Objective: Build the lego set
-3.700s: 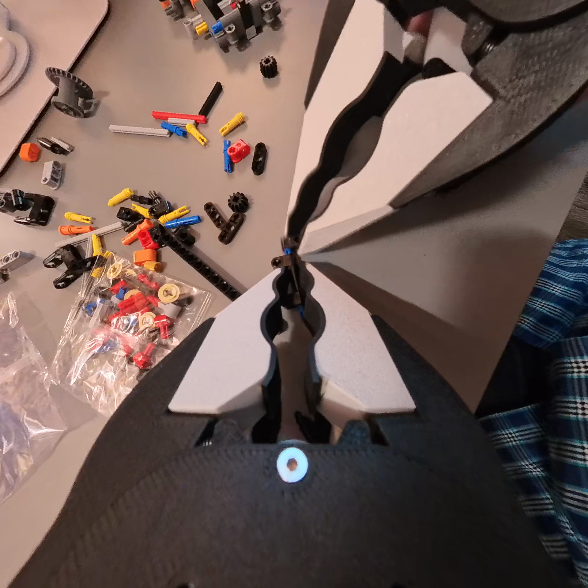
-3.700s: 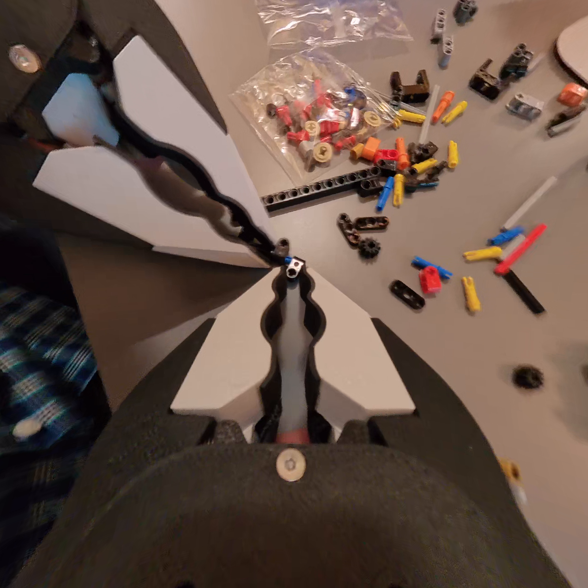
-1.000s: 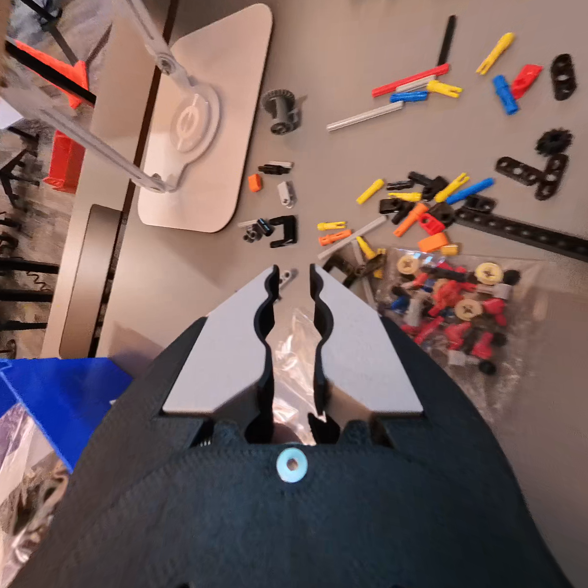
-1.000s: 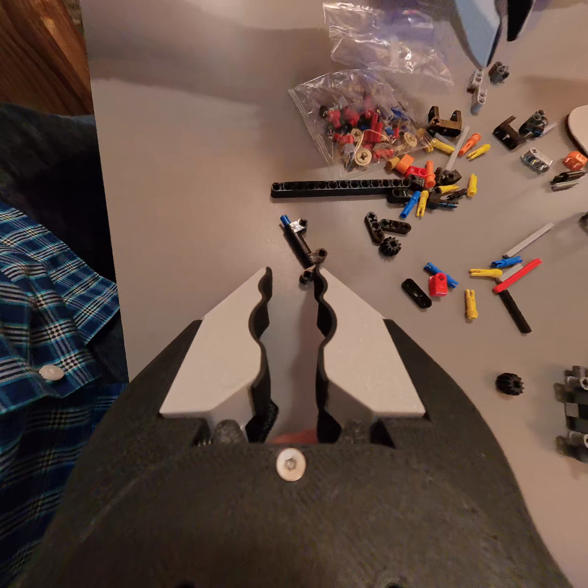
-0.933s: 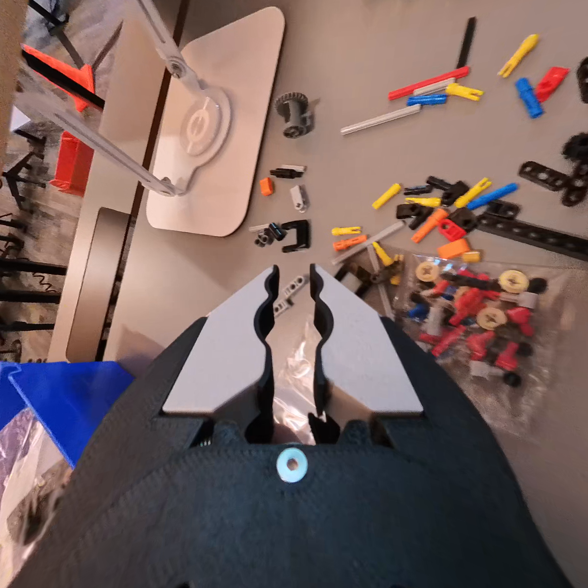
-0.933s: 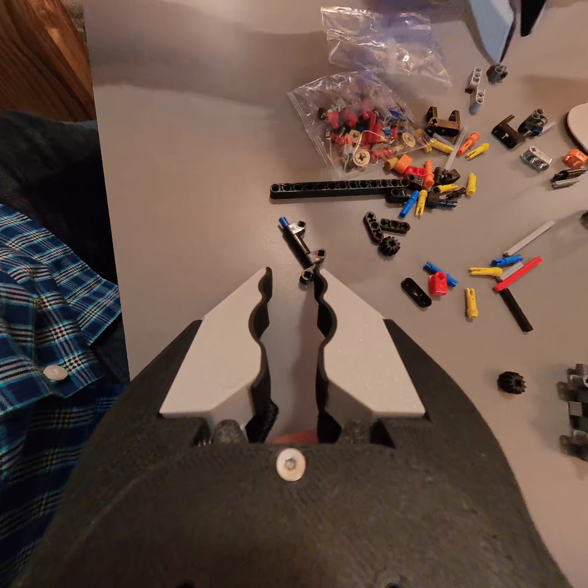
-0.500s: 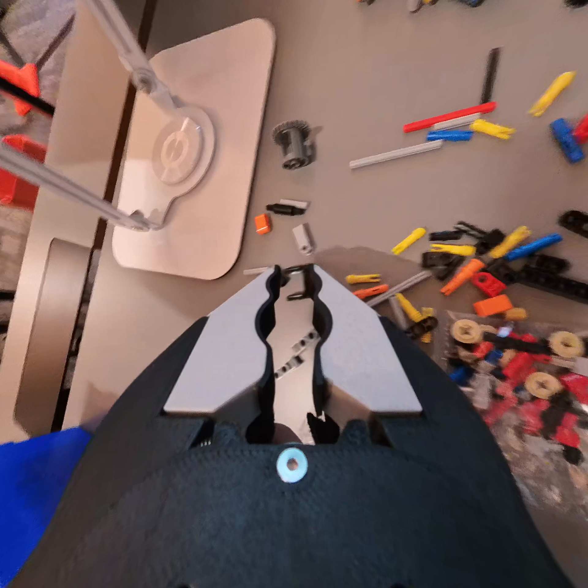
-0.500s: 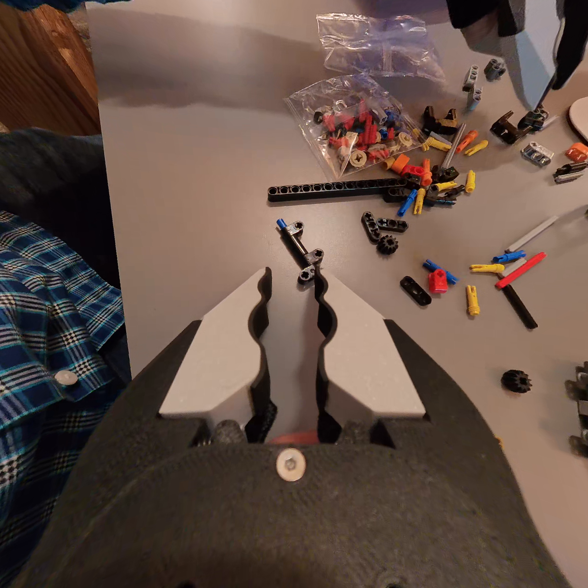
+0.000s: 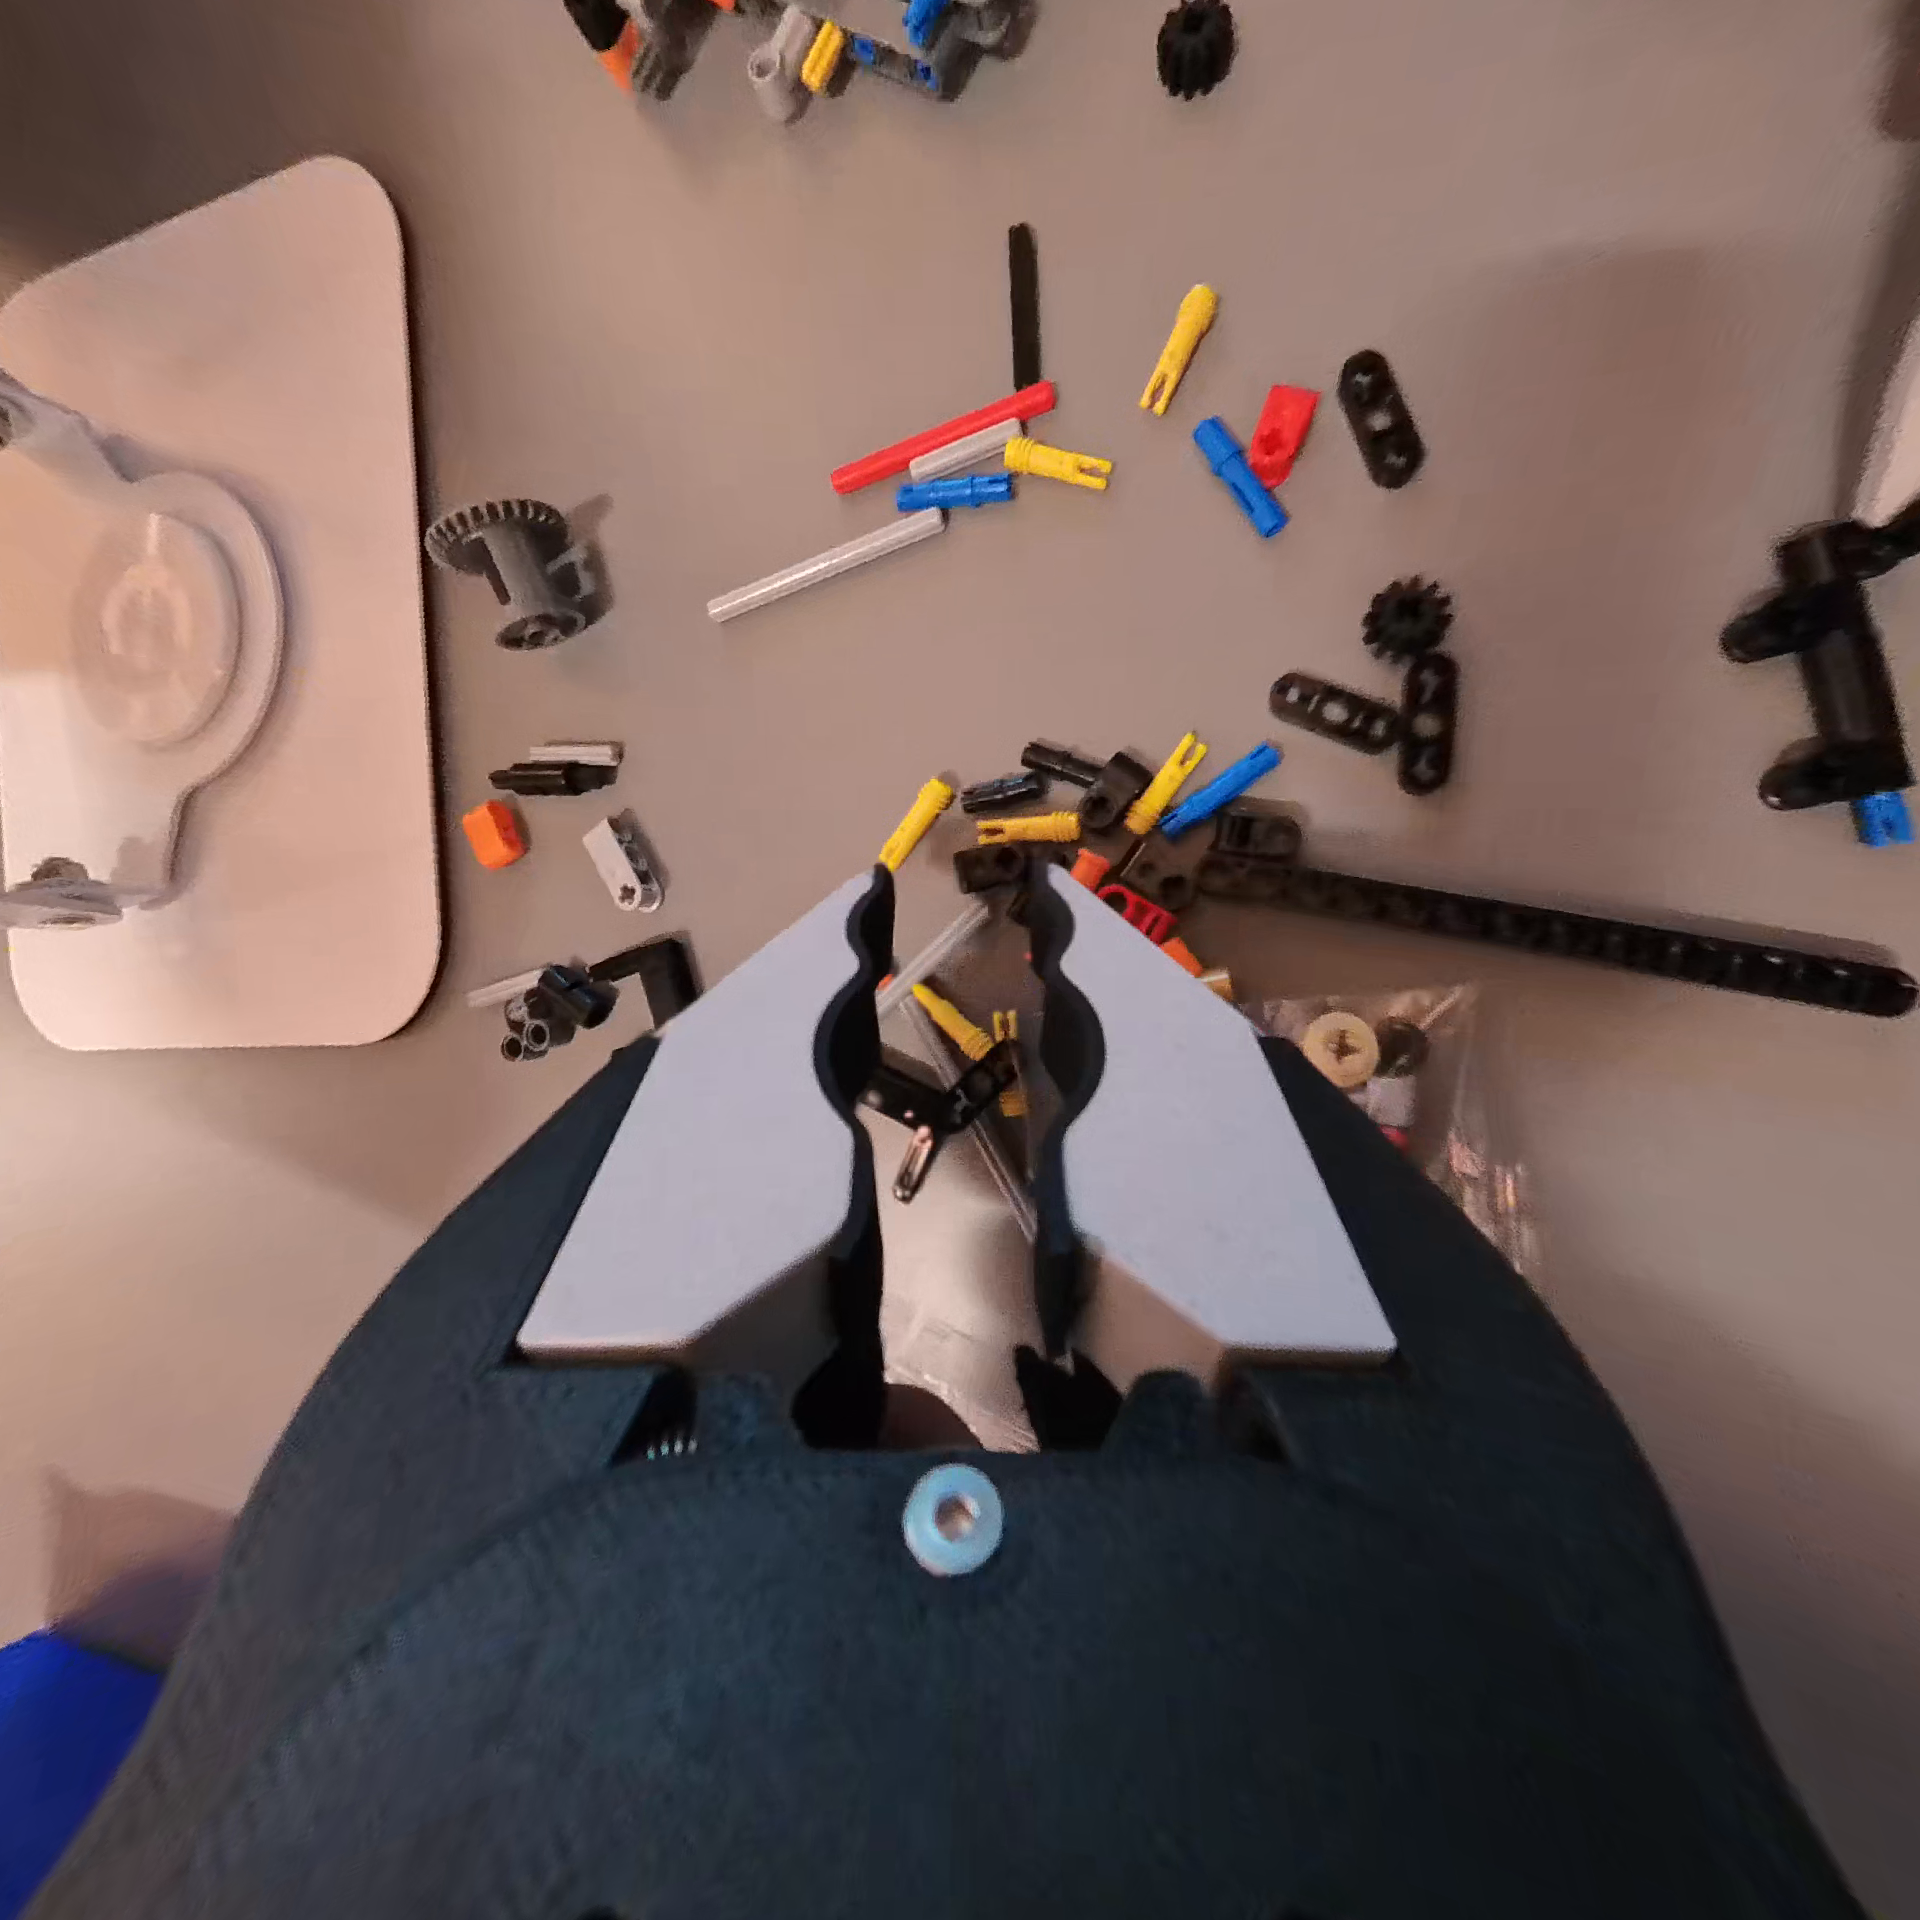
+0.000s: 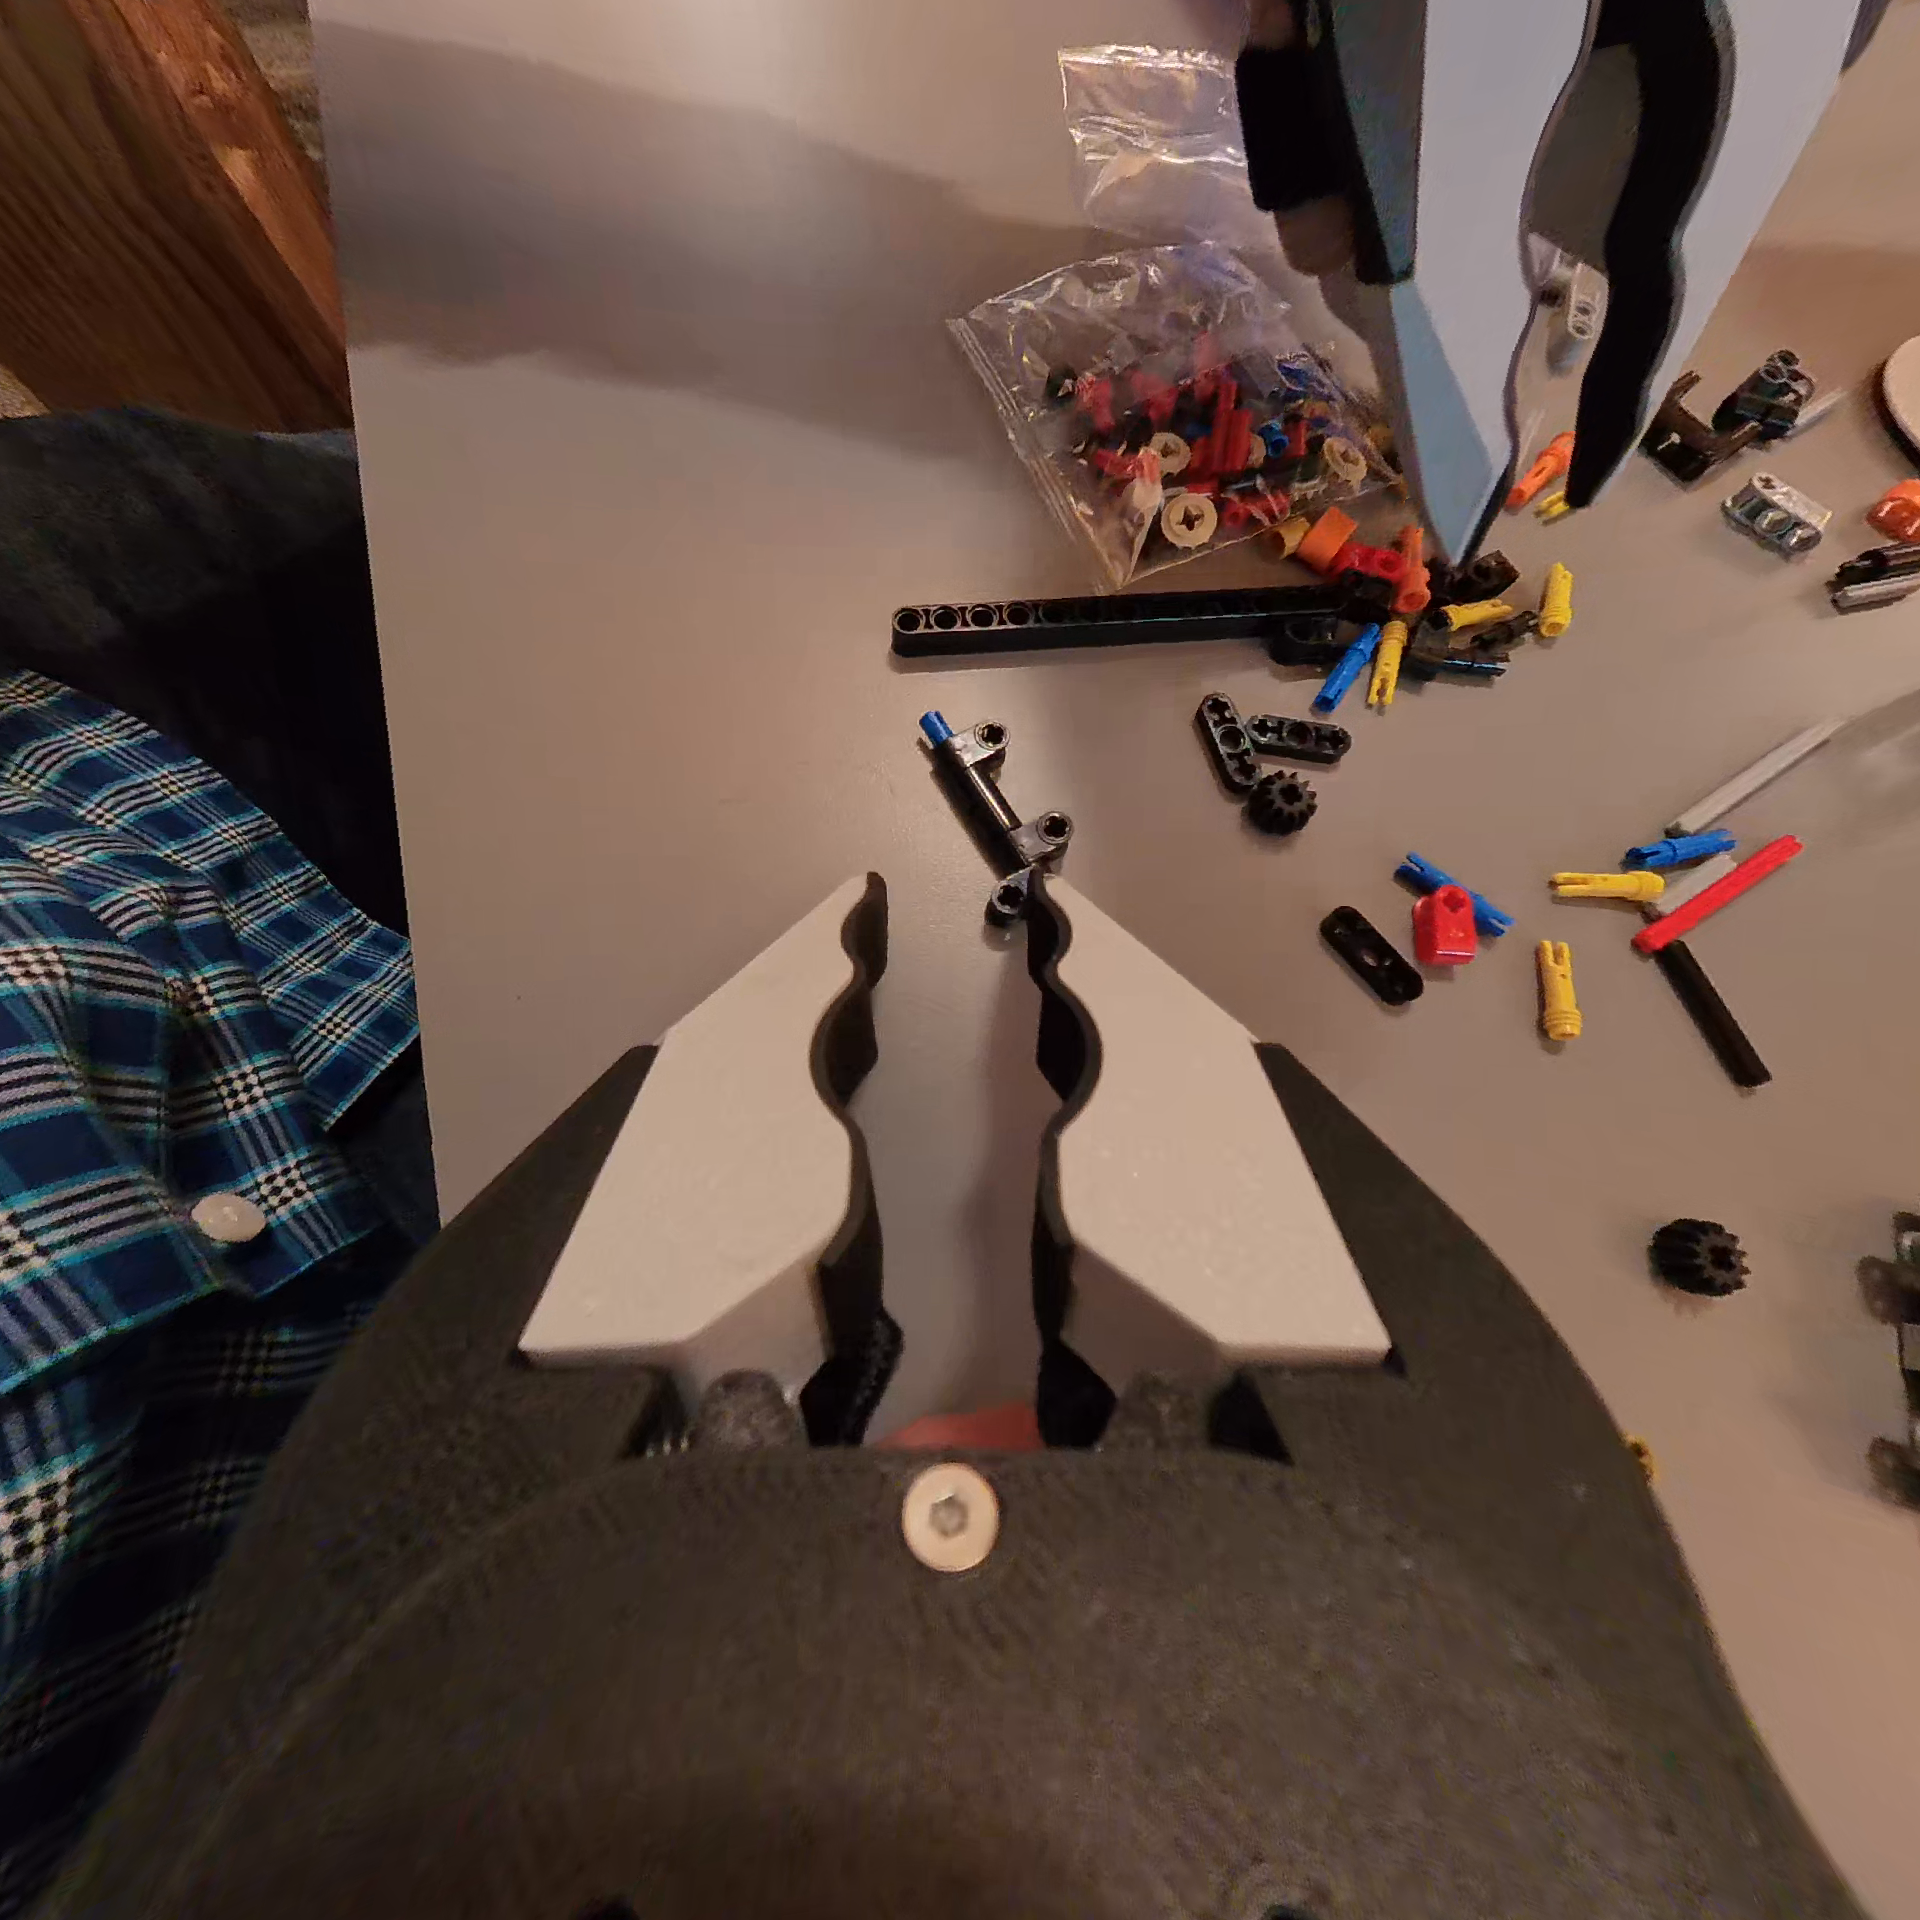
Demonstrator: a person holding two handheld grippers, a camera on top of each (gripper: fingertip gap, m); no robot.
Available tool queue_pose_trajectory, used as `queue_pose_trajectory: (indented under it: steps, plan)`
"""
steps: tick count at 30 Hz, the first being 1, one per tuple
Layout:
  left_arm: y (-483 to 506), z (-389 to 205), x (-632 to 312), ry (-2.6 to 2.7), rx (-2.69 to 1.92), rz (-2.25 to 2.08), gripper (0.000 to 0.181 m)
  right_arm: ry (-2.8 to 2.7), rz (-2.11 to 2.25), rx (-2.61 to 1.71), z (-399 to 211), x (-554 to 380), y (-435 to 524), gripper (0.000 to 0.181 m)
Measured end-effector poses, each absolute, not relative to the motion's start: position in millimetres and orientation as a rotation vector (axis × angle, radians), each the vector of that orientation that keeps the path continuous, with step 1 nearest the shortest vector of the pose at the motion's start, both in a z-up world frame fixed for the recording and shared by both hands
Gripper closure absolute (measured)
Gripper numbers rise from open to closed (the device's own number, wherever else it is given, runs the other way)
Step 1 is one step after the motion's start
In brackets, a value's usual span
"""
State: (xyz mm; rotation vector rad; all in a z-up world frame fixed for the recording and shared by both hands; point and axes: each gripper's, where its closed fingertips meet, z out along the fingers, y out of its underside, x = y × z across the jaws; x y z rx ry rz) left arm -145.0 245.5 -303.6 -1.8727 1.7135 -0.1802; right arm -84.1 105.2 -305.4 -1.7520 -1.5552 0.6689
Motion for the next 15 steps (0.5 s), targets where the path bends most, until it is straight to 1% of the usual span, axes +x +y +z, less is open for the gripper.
queue_pose_trajectory:
  steps: [9, 13, 15]
  plan:
    - [245.8, -309.3, -139.0, 1.630, -2.017, -0.298, 0.159, -1.556, 0.686, -1.749, -304.6, -84.0, 104.5, 0.157]
    - [245.0, -313.1, -139.9, 1.608, -2.086, -0.324, 0.168, -1.554, 0.693, -1.746, -303.8, -83.8, 104.3, 0.157]
    - [244.4, -313.6, -138.6, 1.608, -2.082, -0.333, 0.169, -1.554, 0.696, -1.745, -303.7, -83.7, 104.1, 0.157]
